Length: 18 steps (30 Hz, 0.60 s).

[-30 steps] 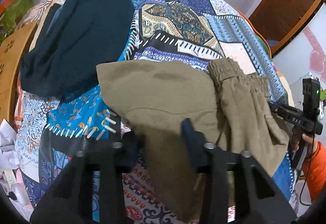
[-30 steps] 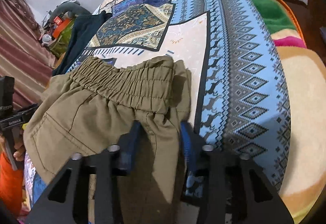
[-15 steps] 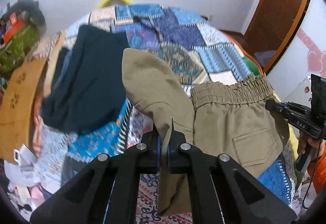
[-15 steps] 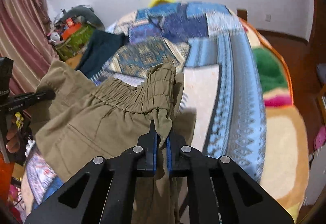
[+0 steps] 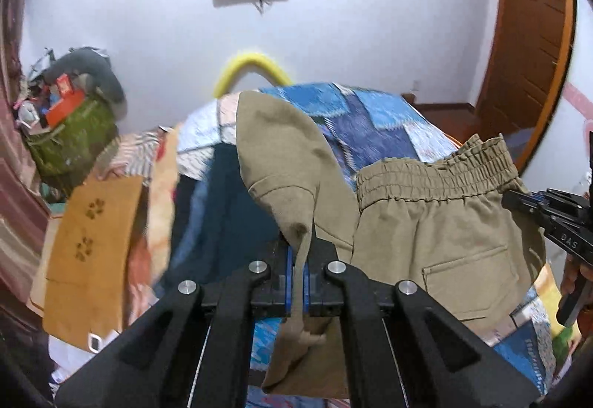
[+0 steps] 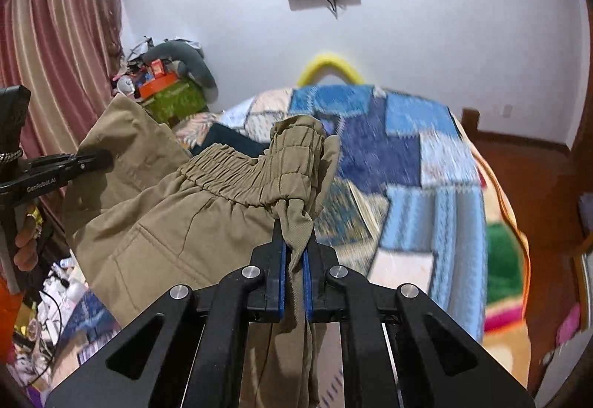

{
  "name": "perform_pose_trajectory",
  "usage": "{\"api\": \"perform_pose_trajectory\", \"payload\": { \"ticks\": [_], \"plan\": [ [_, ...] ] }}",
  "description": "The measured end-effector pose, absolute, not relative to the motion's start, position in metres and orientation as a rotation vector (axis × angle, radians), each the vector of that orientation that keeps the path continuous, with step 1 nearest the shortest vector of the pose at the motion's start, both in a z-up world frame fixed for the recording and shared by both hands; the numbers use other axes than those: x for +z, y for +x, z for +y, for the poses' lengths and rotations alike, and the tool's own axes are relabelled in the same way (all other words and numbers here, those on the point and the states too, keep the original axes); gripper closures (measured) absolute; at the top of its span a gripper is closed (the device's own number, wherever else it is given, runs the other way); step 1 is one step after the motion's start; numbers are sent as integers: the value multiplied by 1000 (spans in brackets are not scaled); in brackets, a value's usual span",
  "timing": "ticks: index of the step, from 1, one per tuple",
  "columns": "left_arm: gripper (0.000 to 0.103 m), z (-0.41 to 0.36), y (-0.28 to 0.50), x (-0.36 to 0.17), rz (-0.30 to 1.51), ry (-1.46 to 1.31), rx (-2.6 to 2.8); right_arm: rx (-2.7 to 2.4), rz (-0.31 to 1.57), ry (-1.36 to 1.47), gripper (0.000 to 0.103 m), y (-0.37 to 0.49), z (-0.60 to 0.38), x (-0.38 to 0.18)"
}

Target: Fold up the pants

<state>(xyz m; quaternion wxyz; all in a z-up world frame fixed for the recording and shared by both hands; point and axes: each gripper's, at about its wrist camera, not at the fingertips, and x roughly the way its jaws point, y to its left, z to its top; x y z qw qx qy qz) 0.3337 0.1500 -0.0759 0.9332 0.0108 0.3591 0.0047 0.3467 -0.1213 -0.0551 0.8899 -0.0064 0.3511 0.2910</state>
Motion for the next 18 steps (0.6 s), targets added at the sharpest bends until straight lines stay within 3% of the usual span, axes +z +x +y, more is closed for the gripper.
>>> {"api": "perform_pose_trajectory", "payload": {
  "ticks": [10, 18],
  "plan": [
    [100, 227, 381, -86, 718, 22, 153, 648, 682, -57, 97, 395, -35, -56],
    [100, 294, 413, -157, 796, -42, 242, 675, 740, -90, 97, 418, 32, -104]
  ]
}}
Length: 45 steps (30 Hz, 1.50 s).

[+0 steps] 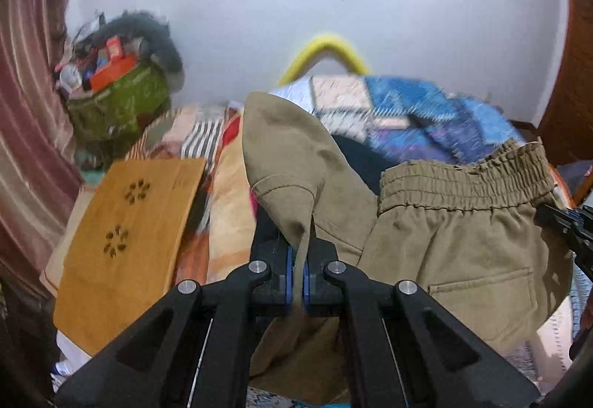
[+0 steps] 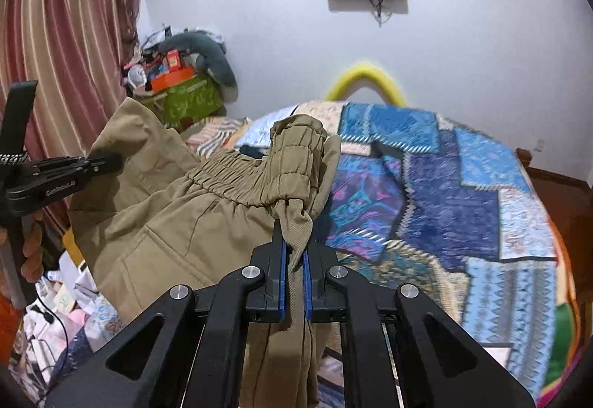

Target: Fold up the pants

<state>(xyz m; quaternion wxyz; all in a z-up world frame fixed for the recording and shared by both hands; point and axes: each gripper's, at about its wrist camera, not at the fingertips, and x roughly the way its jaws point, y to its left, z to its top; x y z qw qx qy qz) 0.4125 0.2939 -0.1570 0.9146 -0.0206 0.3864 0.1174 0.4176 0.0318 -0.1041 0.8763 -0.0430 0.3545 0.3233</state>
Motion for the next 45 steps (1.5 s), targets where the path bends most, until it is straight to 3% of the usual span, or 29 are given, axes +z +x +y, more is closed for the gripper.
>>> {"api": "perform_pose_trajectory", "payload": {
  "ticks": [8, 13, 17, 25, 34, 41, 45],
  "plan": [
    [98, 328, 421, -255, 984, -94, 269, 665, 930, -80, 96, 425, 53, -179],
    [86, 336, 406, -267, 1002, -136, 253, 646, 981, -83, 85, 420, 41, -191],
    [83, 332, 389, -262, 1023, -125, 247, 643, 984, -128, 82, 407, 36, -183],
    [82, 300, 326, -193, 928, -141, 180, 689, 876, -131, 81, 367, 18, -127],
    [82, 230, 214, -65, 632, -64, 107, 759, 586, -73, 81, 281, -16, -13],
    [81, 181, 127, -1, 422, -9, 90, 817, 358, -29, 81, 201, -38, 49],
    [72, 159, 81, 17, 334, 3, 96, 834, 264, -6, 82, 161, -47, 66]
  ]
}}
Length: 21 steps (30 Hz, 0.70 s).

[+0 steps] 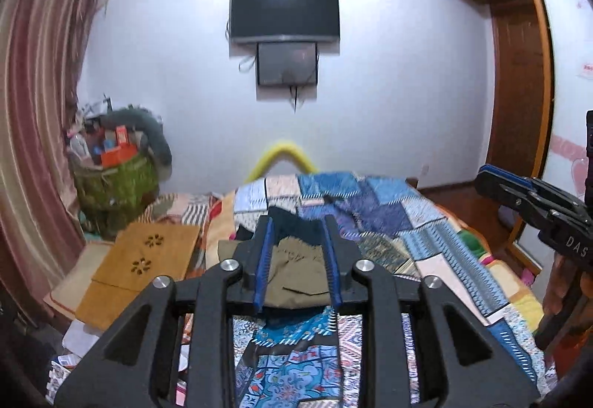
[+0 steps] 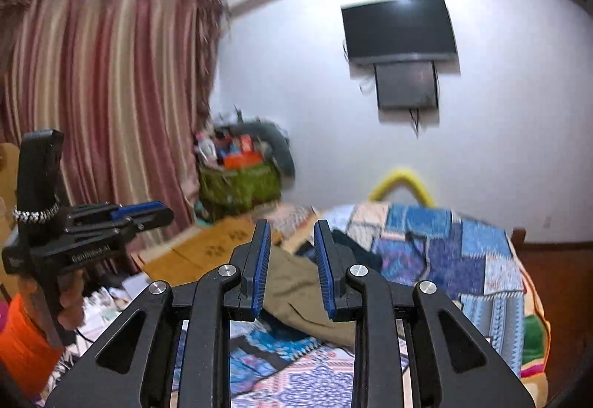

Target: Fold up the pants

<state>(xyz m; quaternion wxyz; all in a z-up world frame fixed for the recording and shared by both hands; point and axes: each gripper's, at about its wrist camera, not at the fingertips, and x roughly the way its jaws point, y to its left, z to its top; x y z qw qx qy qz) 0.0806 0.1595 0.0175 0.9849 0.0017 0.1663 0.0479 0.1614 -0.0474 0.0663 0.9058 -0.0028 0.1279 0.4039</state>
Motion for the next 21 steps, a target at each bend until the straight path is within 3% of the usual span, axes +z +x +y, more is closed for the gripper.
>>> {"api": "perform_pose_trajectory", "payload": {
  "ticks": [2, 4, 8, 10, 15, 21],
  "plan": [
    [63, 149, 62, 23, 293, 20, 115, 828, 227, -1, 80, 145, -51, 70],
    [45, 143, 48, 25, 265, 26, 122, 812, 202, 4, 65, 132, -53, 70],
    [36, 134, 29, 23, 241, 21, 129, 771, 172, 14, 44, 117, -57, 68],
    [26, 132, 25, 22, 245, 10, 126, 755, 172, 22, 29, 114, -58, 65],
    [12, 132, 19, 17, 241, -4, 150, 719, 173, 31, 4, 111, -64, 63],
    [7, 127, 13, 13, 234, 2, 167, 694, 183, 36, 1, 105, -69, 59]
  ]
}}
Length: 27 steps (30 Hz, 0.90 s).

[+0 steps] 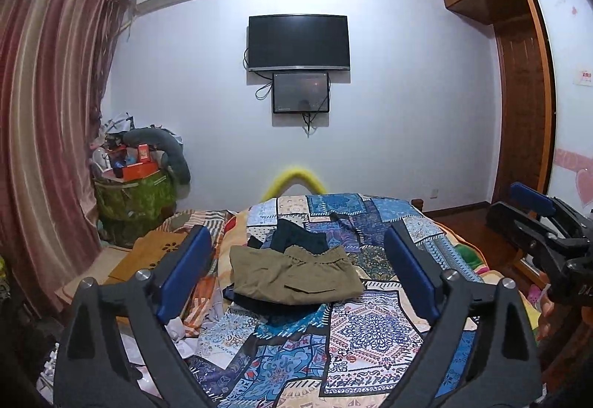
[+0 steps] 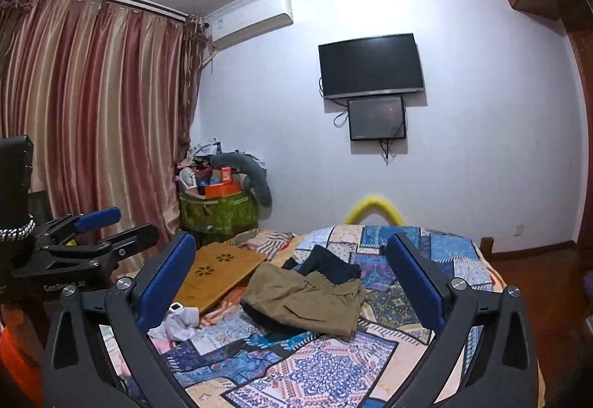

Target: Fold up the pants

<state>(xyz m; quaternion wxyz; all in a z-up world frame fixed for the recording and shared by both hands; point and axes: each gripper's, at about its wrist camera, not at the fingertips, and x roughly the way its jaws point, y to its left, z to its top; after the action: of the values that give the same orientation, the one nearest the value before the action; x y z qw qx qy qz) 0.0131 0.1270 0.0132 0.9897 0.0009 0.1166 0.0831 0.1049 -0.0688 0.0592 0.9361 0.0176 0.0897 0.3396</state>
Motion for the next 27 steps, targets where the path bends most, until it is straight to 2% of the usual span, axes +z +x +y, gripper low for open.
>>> {"api": "perform_pose_trajectory", "payload": {
  "ticks": [10, 27],
  "plan": [
    [1, 125, 8, 12, 220, 5, 157, 682, 203, 28, 1, 102, -71, 52],
    [0, 123, 13, 4, 241, 9, 137, 674, 224, 14, 1, 100, -70, 49]
  ]
}}
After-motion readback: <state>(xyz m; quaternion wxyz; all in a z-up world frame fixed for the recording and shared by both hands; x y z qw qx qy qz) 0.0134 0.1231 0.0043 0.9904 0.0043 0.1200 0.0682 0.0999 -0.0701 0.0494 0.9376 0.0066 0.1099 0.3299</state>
